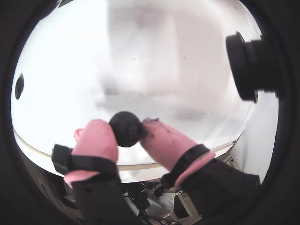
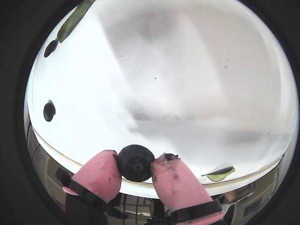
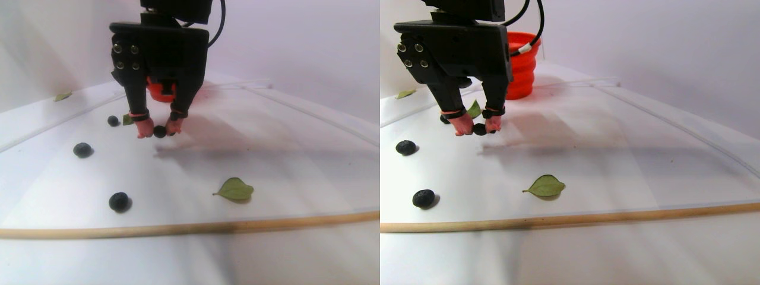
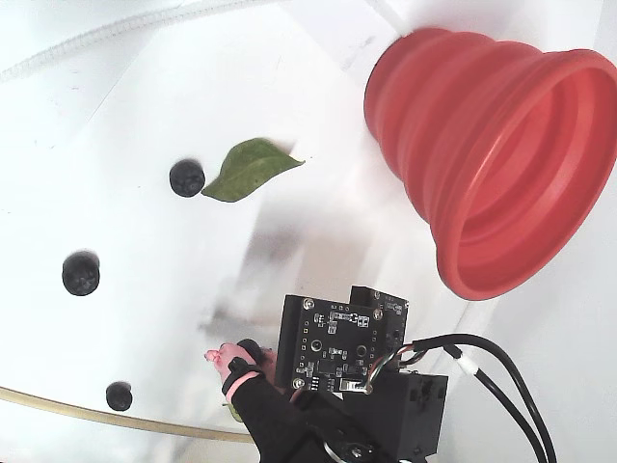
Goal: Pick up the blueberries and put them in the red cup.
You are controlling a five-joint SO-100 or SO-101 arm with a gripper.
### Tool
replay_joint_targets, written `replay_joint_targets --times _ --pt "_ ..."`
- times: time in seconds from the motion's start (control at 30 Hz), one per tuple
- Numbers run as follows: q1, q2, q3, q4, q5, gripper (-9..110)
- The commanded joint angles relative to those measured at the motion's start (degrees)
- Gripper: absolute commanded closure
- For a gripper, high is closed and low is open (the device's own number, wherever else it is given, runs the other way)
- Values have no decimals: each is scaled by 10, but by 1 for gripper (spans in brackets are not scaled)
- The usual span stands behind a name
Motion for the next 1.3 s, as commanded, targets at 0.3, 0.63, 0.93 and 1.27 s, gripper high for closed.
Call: replay_joint_targets --times 0.3,0.63,0.93,1.27 --pt "-4 186 29 149 11 91" --pt "-10 237 14 206 20 91" --pt "-20 337 -10 274 24 91" --pt "-30 388 -56 330 27 91"
